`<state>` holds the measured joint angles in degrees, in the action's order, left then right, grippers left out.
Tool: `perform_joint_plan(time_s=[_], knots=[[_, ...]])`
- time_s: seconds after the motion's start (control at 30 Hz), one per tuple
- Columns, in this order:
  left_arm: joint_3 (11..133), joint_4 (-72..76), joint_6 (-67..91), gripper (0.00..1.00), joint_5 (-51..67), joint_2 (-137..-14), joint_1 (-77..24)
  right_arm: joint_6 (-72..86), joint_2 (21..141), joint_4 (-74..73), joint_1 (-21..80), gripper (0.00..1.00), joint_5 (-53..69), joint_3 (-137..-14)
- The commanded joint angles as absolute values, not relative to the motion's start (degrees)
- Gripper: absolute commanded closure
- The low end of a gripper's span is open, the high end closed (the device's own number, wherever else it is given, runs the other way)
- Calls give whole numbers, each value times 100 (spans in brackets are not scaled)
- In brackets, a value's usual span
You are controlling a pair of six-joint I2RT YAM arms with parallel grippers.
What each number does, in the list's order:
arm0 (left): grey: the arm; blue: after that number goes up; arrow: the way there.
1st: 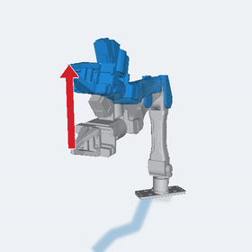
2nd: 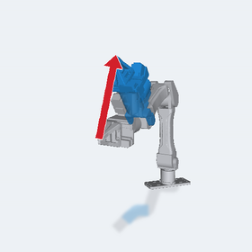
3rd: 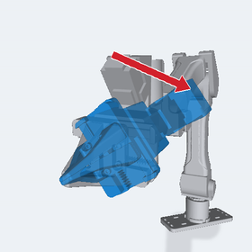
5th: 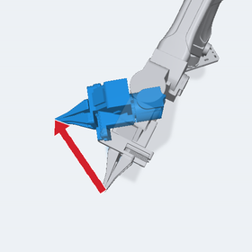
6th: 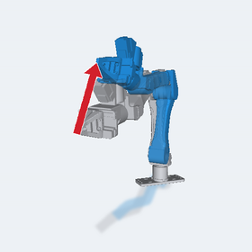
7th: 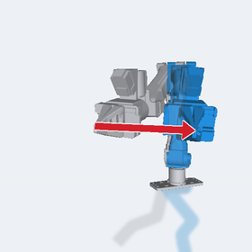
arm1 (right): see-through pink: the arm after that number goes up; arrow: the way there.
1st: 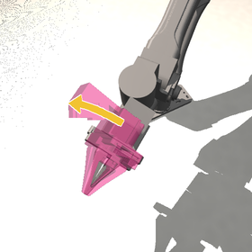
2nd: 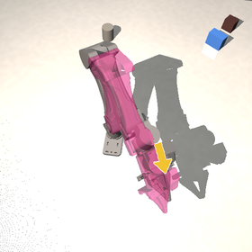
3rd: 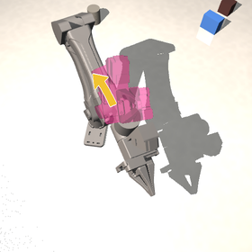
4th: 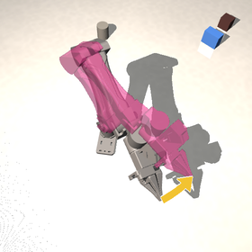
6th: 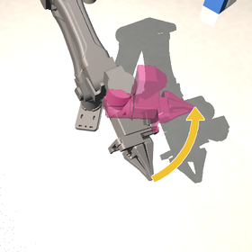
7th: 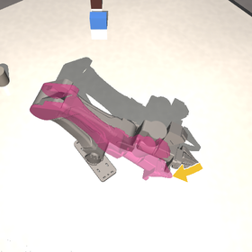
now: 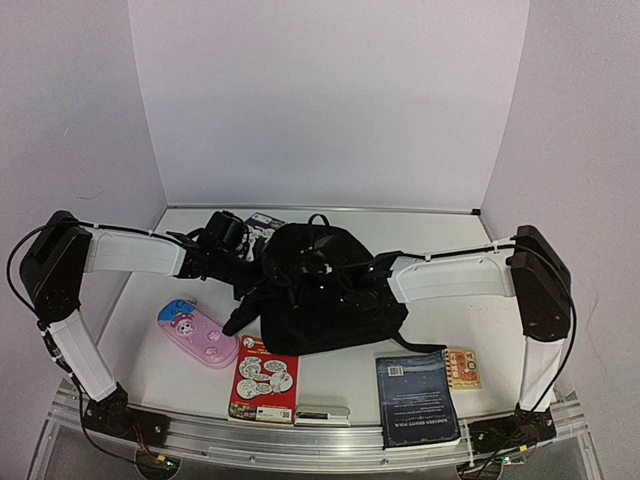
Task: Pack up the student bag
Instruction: Place the stationery in the student bag.
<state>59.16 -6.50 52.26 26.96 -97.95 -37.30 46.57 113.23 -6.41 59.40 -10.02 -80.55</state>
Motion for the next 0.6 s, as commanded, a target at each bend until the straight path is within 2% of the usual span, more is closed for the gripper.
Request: perform_joint_plan(time_s=[0.0, 0.1, 0.2, 0.3, 0.37, 0.43, 0.57], knots=[[5901, -510, 5188, 62, 2728, -9793, -3723, 4658, 10973, -187, 6005, 100, -1035, -8127], [5880, -231, 5101, 63, 2833, -9753, -3799, 4650, 10991, -201, 6004, 100, -1032, -8142], [5844, -224, 4802, 58, 2554, -9435, -3911, 4642, 10980, -230, 6006, 96, -1044, -8135], [5684, -296, 4401, 53, 2181, -9013, -4041, 4551, 10858, -297, 6010, 69, -1081, -8109], [5657, -611, 4068, 50, 1818, -8749, -4220, 4486, 10694, -368, 6008, 56, -1145, -8021], [5750, -1028, 3745, 48, 1409, -8572, -4515, 4451, 10508, -494, 6005, 48, -1293, -7886], [5891, -1757, 3396, 47, 660, -8473, -5090, 4521, 10048, -848, 6008, 42, -1682, -7453]])
